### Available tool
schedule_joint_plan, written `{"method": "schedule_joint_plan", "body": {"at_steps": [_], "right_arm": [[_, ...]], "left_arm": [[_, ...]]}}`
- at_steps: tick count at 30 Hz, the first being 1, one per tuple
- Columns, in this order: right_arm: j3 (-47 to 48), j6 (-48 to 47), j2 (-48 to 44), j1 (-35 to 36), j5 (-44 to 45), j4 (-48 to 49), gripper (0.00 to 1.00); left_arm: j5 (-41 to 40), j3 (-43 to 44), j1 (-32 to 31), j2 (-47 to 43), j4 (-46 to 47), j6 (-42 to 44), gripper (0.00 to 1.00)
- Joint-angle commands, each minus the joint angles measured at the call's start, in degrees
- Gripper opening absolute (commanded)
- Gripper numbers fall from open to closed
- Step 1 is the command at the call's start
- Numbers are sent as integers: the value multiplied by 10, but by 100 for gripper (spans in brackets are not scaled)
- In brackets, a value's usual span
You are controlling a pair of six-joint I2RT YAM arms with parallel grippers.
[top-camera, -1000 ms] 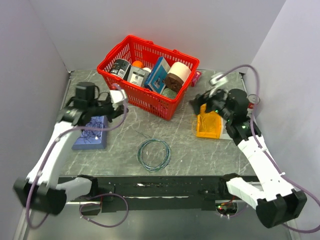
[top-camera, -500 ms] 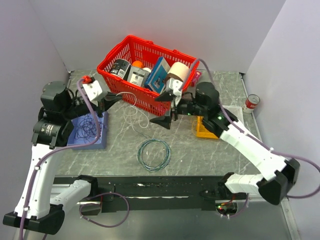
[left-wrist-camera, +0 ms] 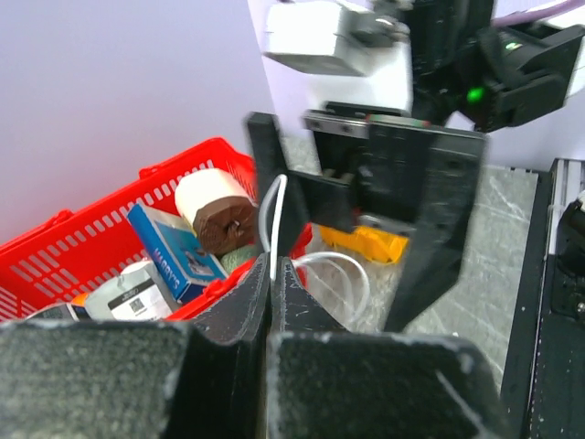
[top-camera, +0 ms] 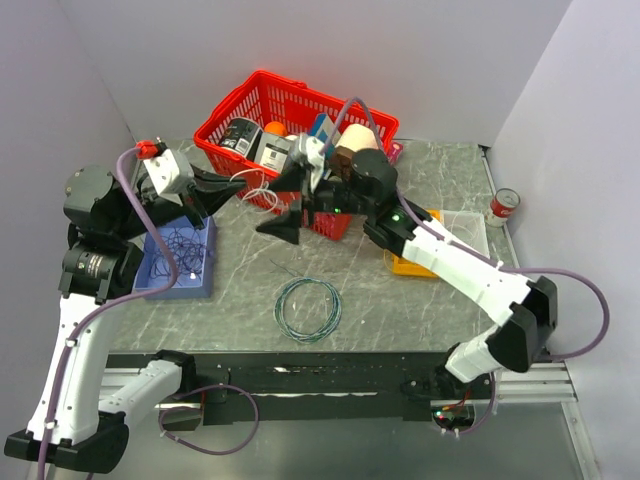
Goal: Untangle the cables
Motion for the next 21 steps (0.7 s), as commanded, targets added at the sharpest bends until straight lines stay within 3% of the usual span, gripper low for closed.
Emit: {"method": "schedule_joint_plan", "body": {"at_steps": [1, 3, 4, 6, 7, 8, 9, 16, 21], "right_arm": [[72, 51, 41, 2, 49, 27, 96], [91, 45, 64, 4, 48, -5, 81], [105, 44, 71, 4, 52, -15, 58], [105, 39, 72, 3, 59, -27, 38], [96, 35, 68, 3, 64, -26, 18], [90, 31, 59, 3, 81, -26, 5], [86, 29, 54, 0, 94, -27, 0], [35, 59, 42, -63, 124, -58, 0], [-12, 62, 50, -82, 150, -74, 0]], "left_arm": [[19, -7, 3, -2, 48, -37, 1], [17, -10, 3, -3, 54, -43, 1], [17, -10, 3, -2, 55, -44, 1], [13, -13, 3, -3, 59, -48, 1], [10, -14, 3, -2, 59, -48, 1], [7, -16, 3, -3, 61, -48, 1], [4, -19, 3, -3, 68, -50, 1], [-62, -1, 20, -2, 164, -76, 1], [-174, 29, 35, 8, 295, -45, 1]]}}
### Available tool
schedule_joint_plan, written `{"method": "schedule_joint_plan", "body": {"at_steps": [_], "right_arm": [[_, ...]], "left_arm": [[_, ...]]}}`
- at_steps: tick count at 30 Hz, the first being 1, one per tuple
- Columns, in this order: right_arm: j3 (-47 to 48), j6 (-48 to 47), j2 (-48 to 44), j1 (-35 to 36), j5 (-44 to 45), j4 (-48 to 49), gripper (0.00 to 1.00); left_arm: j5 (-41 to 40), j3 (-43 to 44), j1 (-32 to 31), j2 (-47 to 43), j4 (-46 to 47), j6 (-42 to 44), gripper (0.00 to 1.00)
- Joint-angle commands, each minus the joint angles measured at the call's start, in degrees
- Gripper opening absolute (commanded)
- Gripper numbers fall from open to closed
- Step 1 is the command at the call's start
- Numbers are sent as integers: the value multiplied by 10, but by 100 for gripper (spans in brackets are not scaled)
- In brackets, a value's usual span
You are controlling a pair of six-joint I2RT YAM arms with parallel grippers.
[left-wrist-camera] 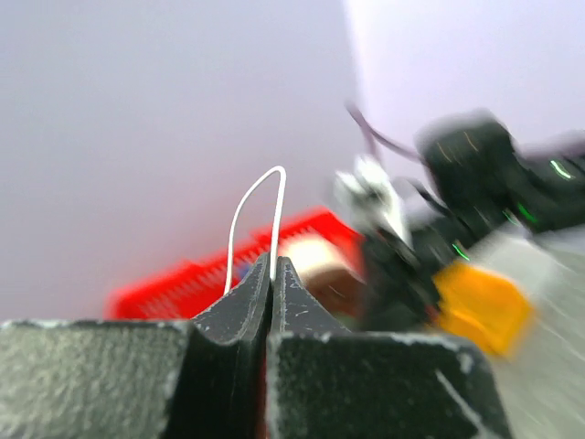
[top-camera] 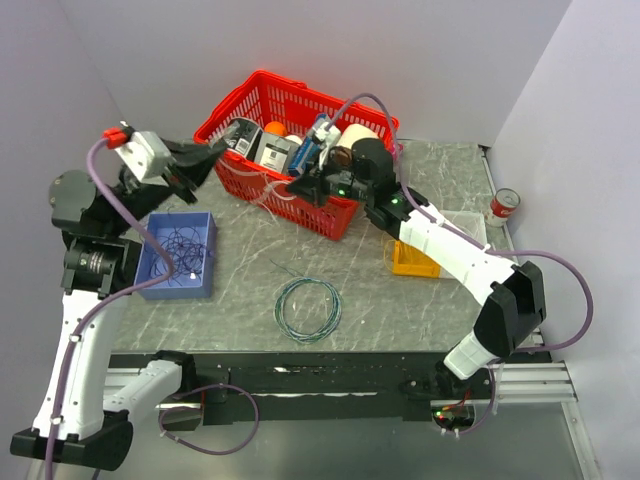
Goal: Untangle the cables
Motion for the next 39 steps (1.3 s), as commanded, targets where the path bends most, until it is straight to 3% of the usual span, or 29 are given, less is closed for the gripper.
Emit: {"method": "schedule_joint_plan", "body": {"at_steps": [1, 11, 21, 22, 23, 26, 30, 32, 39], "right_arm": [[-40, 18, -7, -16, 23, -8, 0], [-109, 5, -5, -24, 52, -30, 0], [-135, -51, -54, -14, 7, -16, 0], [-137, -61, -61, -12, 0, -9, 14], [-143, -62, -68, -13, -7, -2, 52], [-153, -64, -103, -10, -22, 34, 76], [-128, -89, -131, 1, -30, 36, 81], [-104, -102, -133, 13, -37, 28, 100], [-45, -130, -139, 25, -62, 17, 100]], "left_arm": [[-111, 46, 8, 8, 155, 44, 1], [-315, 76, 5, 32, 262, 230, 1], [-257, 49, -14, 16, 183, 202, 1], [-244, 49, -17, 15, 175, 200, 1], [-231, 46, -20, 13, 166, 199, 1], [-187, 42, -28, 12, 141, 175, 1], [-143, 47, -30, 19, 112, 147, 1], [-132, 47, -30, 21, 102, 142, 1], [-122, 45, -30, 22, 81, 137, 1]]}}
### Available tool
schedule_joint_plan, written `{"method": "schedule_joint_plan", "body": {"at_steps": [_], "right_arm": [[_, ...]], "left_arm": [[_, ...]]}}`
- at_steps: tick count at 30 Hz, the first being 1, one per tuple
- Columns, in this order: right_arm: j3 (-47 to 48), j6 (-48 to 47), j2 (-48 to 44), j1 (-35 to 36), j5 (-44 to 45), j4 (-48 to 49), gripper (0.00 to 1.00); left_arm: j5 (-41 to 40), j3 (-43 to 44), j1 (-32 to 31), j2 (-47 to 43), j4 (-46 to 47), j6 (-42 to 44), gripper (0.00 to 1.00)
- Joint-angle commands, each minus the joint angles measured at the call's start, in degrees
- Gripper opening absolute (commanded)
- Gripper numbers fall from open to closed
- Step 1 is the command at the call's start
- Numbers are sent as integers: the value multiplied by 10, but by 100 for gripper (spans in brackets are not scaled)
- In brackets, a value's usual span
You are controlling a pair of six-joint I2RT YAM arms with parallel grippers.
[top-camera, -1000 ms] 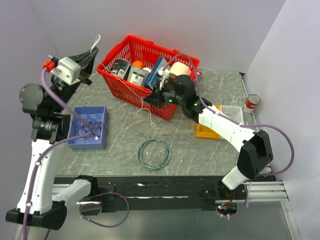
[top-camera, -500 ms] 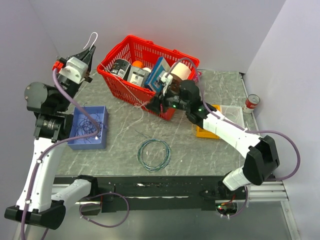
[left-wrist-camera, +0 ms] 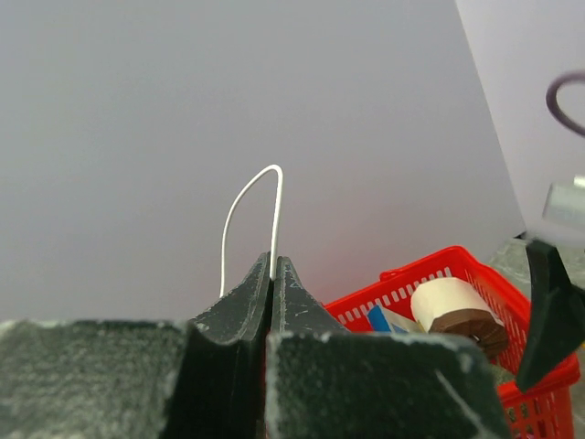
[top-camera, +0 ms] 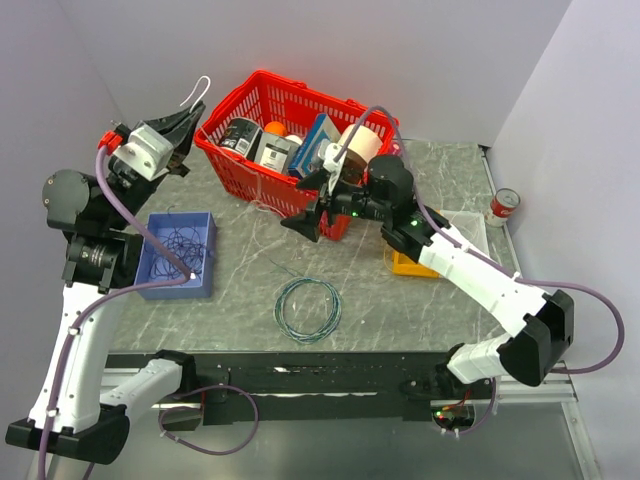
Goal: Untangle the cables
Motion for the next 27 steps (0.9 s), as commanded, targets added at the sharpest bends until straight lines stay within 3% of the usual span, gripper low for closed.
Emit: {"method": "schedule_joint_plan", "body": {"at_steps": [1, 2, 5, 9, 15, 22, 27], "right_arm": [[40, -10, -37, 3, -41, 24, 100], [42, -8, -40, 7, -33, 30, 100], [90, -33, -18, 43, 175, -36, 100], [78, -24, -9, 47, 97, 14, 100], [177, 37, 83, 51, 28, 33, 100], [219, 54, 137, 73, -4, 31, 100], [224, 56, 165, 76, 30, 18, 96]], "left_arm": [[32, 12, -2, -1, -16, -12, 1], [36, 10, -2, -1, -20, -13, 1], [40, 6, -2, -2, -29, -21, 1], [48, 3, -2, -2, -24, -30, 1], [46, 7, -2, 0, -13, -32, 1], [42, 10, -2, -2, -7, -32, 1], [44, 9, -2, -4, 13, -50, 1]]}}
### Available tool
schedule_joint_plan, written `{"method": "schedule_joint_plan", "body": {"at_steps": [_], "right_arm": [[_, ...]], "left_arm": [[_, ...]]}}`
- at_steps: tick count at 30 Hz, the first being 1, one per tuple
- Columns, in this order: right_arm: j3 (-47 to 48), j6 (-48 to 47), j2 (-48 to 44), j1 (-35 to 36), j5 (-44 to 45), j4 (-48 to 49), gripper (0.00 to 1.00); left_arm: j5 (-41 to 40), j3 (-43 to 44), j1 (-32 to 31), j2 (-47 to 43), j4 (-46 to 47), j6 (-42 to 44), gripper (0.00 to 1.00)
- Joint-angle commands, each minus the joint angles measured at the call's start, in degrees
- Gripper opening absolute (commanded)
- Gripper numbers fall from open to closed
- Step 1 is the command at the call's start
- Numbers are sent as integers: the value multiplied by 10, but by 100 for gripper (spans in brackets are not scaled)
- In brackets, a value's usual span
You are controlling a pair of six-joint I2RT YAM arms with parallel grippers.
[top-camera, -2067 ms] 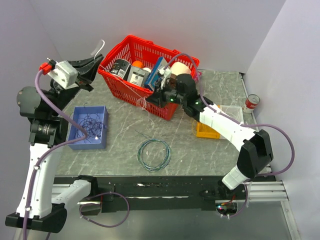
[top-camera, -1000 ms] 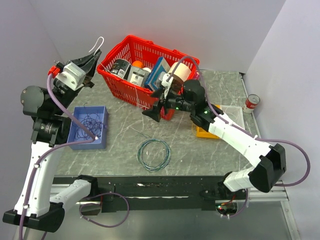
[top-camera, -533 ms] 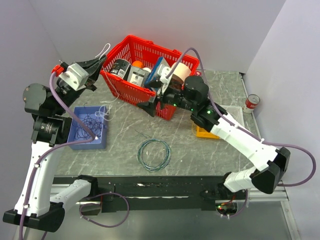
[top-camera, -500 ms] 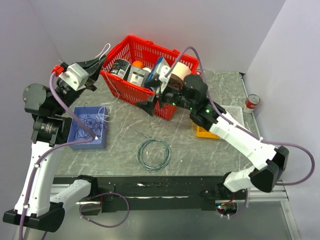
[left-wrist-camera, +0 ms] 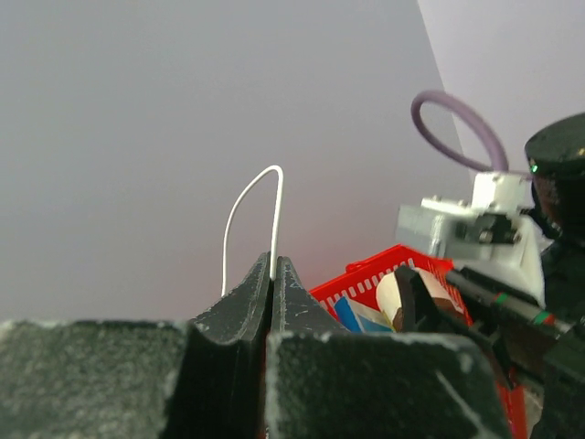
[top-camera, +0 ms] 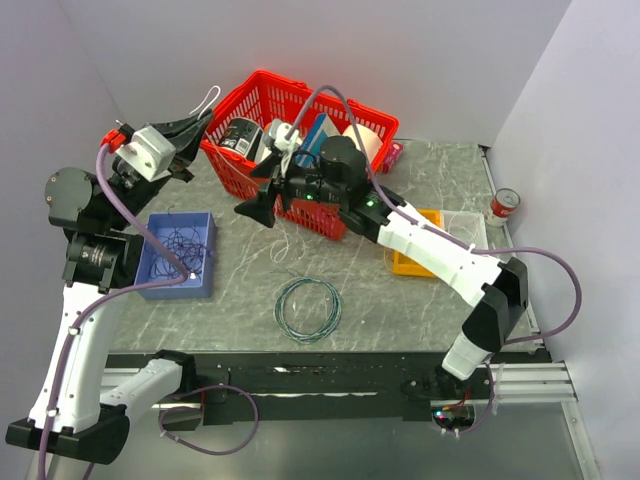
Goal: Untangle the cables
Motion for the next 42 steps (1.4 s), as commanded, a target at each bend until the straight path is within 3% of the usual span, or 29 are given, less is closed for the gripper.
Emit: {"method": "schedule_joint_plan", "body": {"at_steps": [1, 3, 4, 6, 7, 10, 16, 18, 21, 22, 24, 26, 27, 29, 33, 37, 42], "right_arm": [[32, 8, 20, 4, 18, 13, 91], [43, 2, 47, 3, 36, 7, 81], [59, 2, 56, 2, 40, -2, 64], [68, 9, 78, 1, 42, -2, 47], [71, 12, 83, 1, 43, 0, 29], [64, 19, 86, -2, 62, 1, 0], [15, 13, 14, -18, 102, -27, 0], [1, 13, -15, -34, 108, -50, 0], [-15, 9, -75, -62, 111, -98, 0], [-11, 6, -101, -69, 115, -117, 0], [-3, -1, -123, -90, 126, -150, 0], [9, -2, -151, -110, 145, -206, 0], [13, -1, -160, -132, 156, -226, 0], [16, 6, -188, -158, 172, -269, 0], [5, 17, -239, -228, 212, -309, 0], [-14, 23, -268, -313, 285, -344, 0], [-102, 52, -299, -423, 338, -314, 0]], "left_arm": [[7, 10, -2, -3, 45, -34, 1], [6, 15, -2, -3, 58, -47, 1], [6, 17, -2, -2, 60, -50, 1], [2, 18, -2, -2, 61, -50, 1], [-4, 18, -2, -4, 58, -49, 1], [-17, 15, -3, -8, 51, -43, 1], [-130, -15, -1, -24, 21, 13, 1], [-167, -46, -1, -32, -30, 50, 1], [-139, -109, -1, -55, -100, 105, 6], [-120, -124, -2, -66, -119, 113, 25], [-49, -165, -2, -77, -172, 127, 48], [-3, -187, -4, -91, -198, 140, 88], [20, -205, -10, -94, -225, 145, 97], [50, -224, -16, -102, -240, 148, 96], [23, -317, -26, -123, -229, 136, 96], [-1, -402, -27, -139, -135, 86, 96], [-7, -496, -27, -165, -42, 32, 96]]}}
